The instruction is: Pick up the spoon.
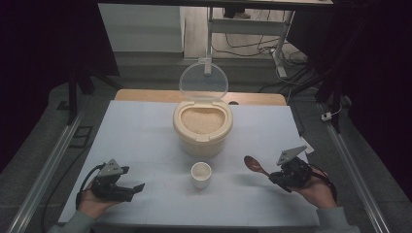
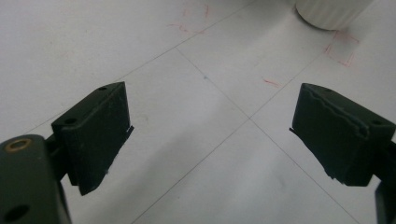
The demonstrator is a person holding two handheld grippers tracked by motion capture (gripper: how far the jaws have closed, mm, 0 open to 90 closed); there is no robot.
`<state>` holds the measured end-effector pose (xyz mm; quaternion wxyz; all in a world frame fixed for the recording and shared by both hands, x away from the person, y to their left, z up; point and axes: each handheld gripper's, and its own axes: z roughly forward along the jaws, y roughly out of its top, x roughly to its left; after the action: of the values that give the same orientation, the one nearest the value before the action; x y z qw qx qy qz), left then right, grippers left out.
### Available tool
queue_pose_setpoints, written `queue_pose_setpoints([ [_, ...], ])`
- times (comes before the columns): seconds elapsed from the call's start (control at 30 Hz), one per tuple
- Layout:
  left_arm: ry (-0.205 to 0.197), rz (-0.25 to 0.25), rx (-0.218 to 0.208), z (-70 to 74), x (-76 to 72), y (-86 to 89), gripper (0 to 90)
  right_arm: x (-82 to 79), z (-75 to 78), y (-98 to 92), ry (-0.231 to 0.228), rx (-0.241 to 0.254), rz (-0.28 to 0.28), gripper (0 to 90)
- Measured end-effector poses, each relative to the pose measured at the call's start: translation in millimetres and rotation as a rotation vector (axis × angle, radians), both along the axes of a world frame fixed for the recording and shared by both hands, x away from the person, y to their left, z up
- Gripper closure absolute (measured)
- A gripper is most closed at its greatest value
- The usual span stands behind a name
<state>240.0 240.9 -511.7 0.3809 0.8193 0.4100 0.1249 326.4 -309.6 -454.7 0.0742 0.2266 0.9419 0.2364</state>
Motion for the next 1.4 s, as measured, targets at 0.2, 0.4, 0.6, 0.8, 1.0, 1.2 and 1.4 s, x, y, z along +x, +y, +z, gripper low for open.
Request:
queue_pose_setpoints([
  [0.2, 0.006, -0.001, -0.002, -0.9, 1.2, 0.4, 11.5, -5.2, 7.8, 5.3, -0.019, 0.016, 0.021, 81.0],
  [0.4, 0.01, -0.008, 0.004, -1.8, 1.3, -0.8, 11.5, -8.2, 12.7, 20.0, -0.034, 0.02, 0.061, 80.9],
  [0.6, 0.009, -0.006, 0.002, -1.2, 1.4, -0.6, 11.5, -9.5, 25.0, 36.8, -0.068, 0.036, 0.111, 80.9],
  [0.8, 0.007, -0.008, 0.002, -0.3, 0.4, -0.8, 11.5, -11.1, 32.9, 55.9, -0.075, 0.053, 0.145, 80.9],
  [1.0, 0.01, -0.011, 0.0, -1.1, 1.0, -0.8, 11.5, -10.7, 34.6, 75.0, -0.074, 0.054, 0.185, 80.9],
  [1.2, 0.013, -0.013, -0.001, -1.4, 1.6, -0.8, 11.5, -13.8, 42.1, 93.9, -0.091, 0.048, 0.228, 80.9],
  [1.4, 0.014, -0.014, 0.001, -1.6, 1.4, -1.7, 11.5, -16.7, 42.4, 118.8, -0.093, 0.022, 0.278, 80.9],
])
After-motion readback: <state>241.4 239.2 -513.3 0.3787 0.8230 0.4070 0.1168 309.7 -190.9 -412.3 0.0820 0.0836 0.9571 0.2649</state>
